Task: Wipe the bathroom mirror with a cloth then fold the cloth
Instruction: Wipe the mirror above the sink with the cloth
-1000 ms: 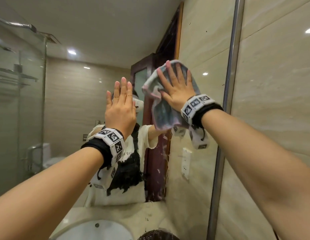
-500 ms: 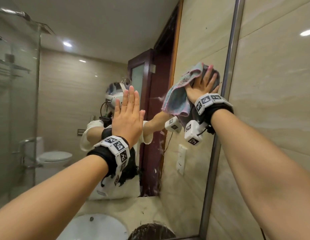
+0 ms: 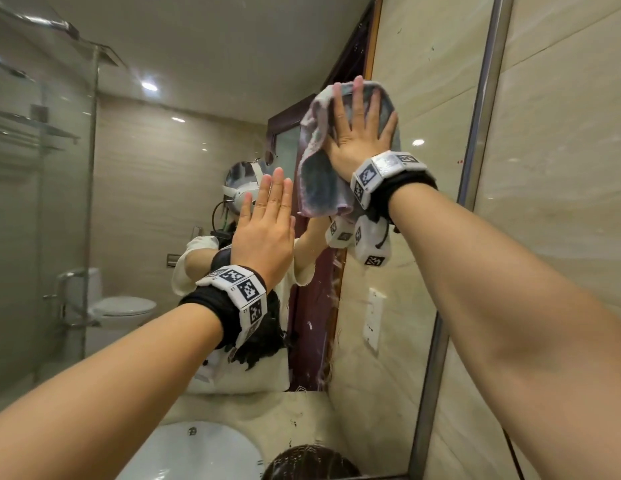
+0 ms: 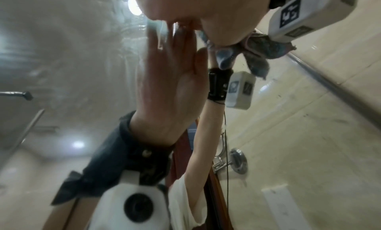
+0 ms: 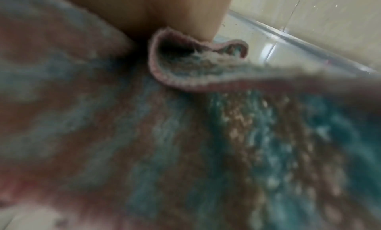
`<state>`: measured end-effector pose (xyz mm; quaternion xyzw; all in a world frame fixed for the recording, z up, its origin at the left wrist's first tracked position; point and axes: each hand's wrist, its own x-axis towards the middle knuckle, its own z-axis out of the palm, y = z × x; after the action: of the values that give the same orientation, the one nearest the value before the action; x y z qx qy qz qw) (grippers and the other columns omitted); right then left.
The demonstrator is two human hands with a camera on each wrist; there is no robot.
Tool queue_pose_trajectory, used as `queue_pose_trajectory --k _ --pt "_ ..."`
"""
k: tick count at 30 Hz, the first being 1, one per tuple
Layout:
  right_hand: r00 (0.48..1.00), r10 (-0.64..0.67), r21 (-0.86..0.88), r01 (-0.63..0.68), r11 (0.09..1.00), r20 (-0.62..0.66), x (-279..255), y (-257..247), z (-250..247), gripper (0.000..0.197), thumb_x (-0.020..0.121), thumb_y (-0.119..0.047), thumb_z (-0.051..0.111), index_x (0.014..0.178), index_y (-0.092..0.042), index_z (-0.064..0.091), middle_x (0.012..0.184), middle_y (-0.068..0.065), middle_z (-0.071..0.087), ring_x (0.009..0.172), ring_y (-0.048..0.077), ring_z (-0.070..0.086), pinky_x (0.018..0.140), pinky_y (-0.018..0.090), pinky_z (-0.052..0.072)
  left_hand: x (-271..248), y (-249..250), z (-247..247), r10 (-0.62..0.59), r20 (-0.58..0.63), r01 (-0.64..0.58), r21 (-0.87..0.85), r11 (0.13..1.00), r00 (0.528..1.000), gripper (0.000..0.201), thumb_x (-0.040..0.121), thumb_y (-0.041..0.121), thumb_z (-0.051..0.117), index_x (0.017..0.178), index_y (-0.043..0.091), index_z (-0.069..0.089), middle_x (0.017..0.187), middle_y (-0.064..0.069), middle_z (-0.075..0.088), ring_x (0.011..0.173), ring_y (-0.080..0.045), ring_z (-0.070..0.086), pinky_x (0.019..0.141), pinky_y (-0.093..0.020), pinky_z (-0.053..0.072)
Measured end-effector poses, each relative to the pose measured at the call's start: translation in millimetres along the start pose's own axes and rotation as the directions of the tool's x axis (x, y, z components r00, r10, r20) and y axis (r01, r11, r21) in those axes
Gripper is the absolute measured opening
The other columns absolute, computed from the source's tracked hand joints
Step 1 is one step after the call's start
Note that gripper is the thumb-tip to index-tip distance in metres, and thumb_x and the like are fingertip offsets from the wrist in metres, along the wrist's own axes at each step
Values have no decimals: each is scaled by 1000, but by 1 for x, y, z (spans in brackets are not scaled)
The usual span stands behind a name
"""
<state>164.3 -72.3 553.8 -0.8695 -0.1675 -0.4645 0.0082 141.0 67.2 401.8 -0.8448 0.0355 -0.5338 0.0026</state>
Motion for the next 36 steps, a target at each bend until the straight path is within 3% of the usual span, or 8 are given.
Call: queue_pose_trajectory --k 7,15,18,21,27,30,33,36 --pt "980 -194 -75 198 977 53 -37 8 30 71 95 -53 24 146 -28 -19 155 7 -25 142 32 -22 111 59 -13 -6 -11 -4 34 41 -36 35 999 999 57 102 33 12 142 9 -19 149 -7 -27 141 -20 -20 117 -39 -8" --pt "956 -232 -70 247 966 179 -86 27 54 75 93 -57 29 146 -31 -17 154 3 -26 141 30 -25 112 60 -11 -6 -8 -4 32 73 -34 31 999 997 64 99 40 12 142 8 -21 149 -7 -30 141 -21 -22 115 -37 -15" --pt "989 -39 24 36 999 143 -73 42 45 79 92 -59 30 146 -30 -20 153 4 -30 140 30 -26 109 58 -17 -7 -10 -1 38 87 -41 35 999 996 64 98 42 10 141 9 -25 148 -6 -33 140 -20 -25 114 -37 -17" --pt "975 207 86 -213 973 77 -65 67 40 78 92 -61 26 147 -25 -16 155 6 -24 142 30 -22 111 55 -14 -7 -10 1 43 74 -46 45 998 996 65 97 43 7 141 8 -25 151 -9 -29 140 -21 -24 115 -38 -15" --pt "978 207 -8 -207 978 -1 -68 71 50 81 93 -52 35 149 -15 -9 157 10 -15 144 33 -14 113 55 -9 -7 -12 9 40 34 -42 63 997 999 64 94 44 -2 141 8 -25 152 -10 -26 141 -23 -22 116 -42 -8" --pt "991 123 -71 -119 990 53 -80 63 52 85 92 -54 33 146 -14 -20 154 12 -23 142 35 -21 110 56 -14 -7 -10 9 37 32 -39 64 997 999 63 97 43 3 141 8 -26 153 -10 -25 141 -23 -22 117 -41 -9" --pt "984 -101 -62 111 992 150 -107 41 67 79 93 -56 24 138 -23 -32 153 10 -28 139 35 -26 109 59 -17 -7 -9 9 35 24 -36 50 998 999 65 97 42 9 139 9 -28 153 -10 -24 141 -23 -21 117 -41 -9" --pt "929 -305 -90 329 940 210 -131 25 83 73 86 -61 13 142 -28 -20 156 8 -19 141 35 -22 107 58 -21 -7 -10 9 36 22 -37 39 999 999 65 97 41 10 140 10 -27 154 -10 -22 141 -22 -20 117 -41 -9"
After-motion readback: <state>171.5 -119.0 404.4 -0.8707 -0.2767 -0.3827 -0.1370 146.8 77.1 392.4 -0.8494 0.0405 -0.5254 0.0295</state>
